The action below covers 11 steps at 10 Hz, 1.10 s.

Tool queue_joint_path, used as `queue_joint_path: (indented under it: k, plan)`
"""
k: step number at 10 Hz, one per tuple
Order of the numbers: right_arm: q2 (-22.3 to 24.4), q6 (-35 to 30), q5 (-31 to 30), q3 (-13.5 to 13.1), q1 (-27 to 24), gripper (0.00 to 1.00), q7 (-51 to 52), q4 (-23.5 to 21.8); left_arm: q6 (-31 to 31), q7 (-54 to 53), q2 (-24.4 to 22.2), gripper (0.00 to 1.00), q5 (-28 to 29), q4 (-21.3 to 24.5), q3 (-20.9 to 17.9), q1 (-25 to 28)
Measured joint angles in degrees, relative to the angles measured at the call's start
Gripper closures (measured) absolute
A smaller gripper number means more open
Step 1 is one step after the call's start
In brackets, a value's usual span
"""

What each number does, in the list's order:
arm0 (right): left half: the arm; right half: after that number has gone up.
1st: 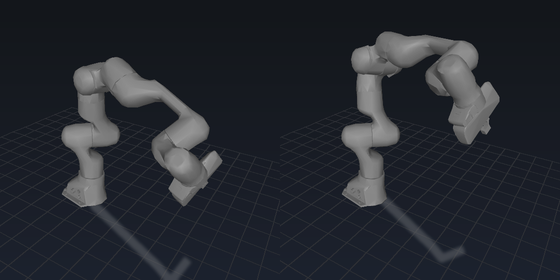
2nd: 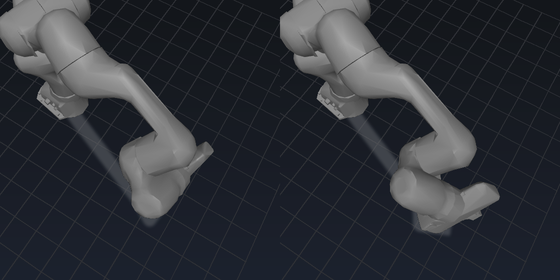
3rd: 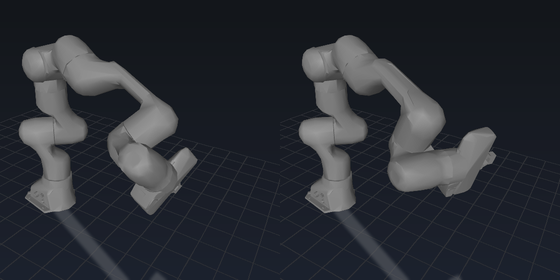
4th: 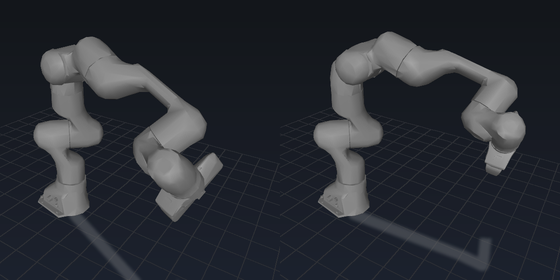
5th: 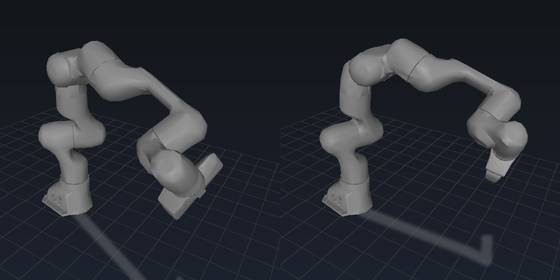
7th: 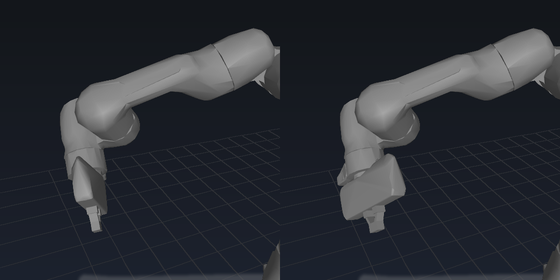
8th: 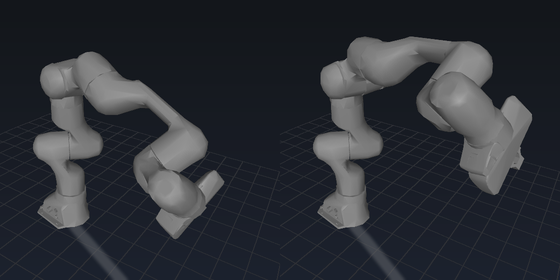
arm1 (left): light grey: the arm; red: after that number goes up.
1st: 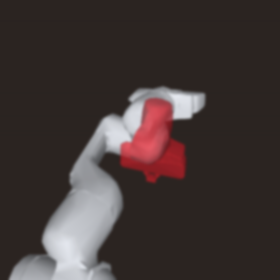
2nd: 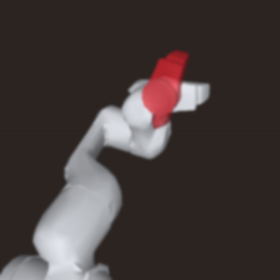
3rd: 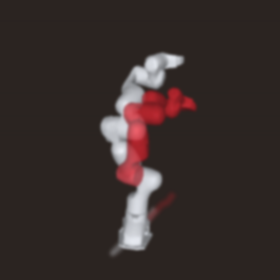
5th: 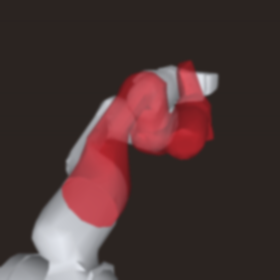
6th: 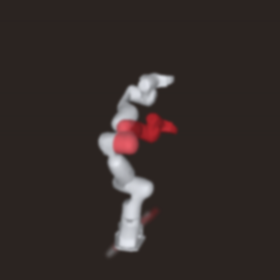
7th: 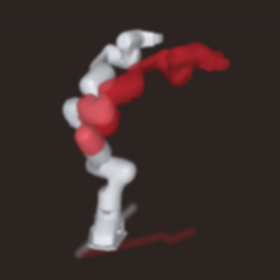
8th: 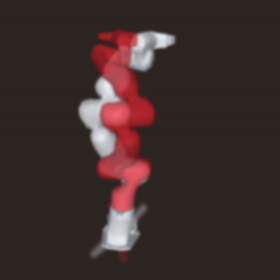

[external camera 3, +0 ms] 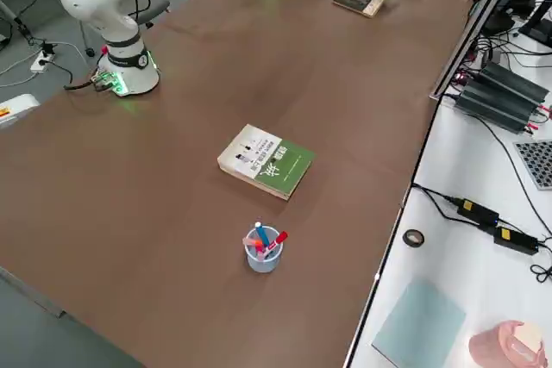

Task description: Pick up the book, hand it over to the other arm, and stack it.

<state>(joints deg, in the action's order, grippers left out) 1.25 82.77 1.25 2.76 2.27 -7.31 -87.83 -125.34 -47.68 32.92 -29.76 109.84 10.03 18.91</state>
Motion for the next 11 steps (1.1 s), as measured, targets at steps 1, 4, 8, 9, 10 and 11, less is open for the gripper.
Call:
queue_joint_path:
  k: [1, 4, 8, 9, 10, 11]
  plan:
    - [0.00, 0.03, 0.02, 0.00, 0.00, 0.00, 0.01, 0.01, -0.01, -0.16, 0.23, 0.00, -0.17, -0.07, 0.00, 0.03]
    - [0.01, 0.34, 0.04, 0.12, 0.01, 0.00, 0.03, 0.09, -0.01, -0.72, 0.43, 0.00, -1.16, -0.11, 0.04, 0.04]
    - [0.02, 0.87, 0.04, 0.16, 0.08, 0.00, 0.04, 0.18, 0.08, -2.28, 0.76, 0.00, -3.13, -0.10, 0.12, 0.04]
    - [0.03, 0.92, 0.04, 0.17, 0.10, 0.00, 0.04, 0.20, 0.08, -2.29, 0.83, 0.00, -3.19, -0.10, 0.12, 0.04]
    - [0.03, 0.94, 0.04, 0.17, 0.11, 0.00, 0.04, 0.20, 0.08, -2.31, 0.87, 0.00, -3.35, -0.10, 0.12, 0.04]
    - [0.03, 0.95, 0.04, 0.16, 0.11, 0.00, 0.04, 0.20, 0.11, -2.35, 0.91, 0.00, -3.58, -0.10, 0.13, 0.04]
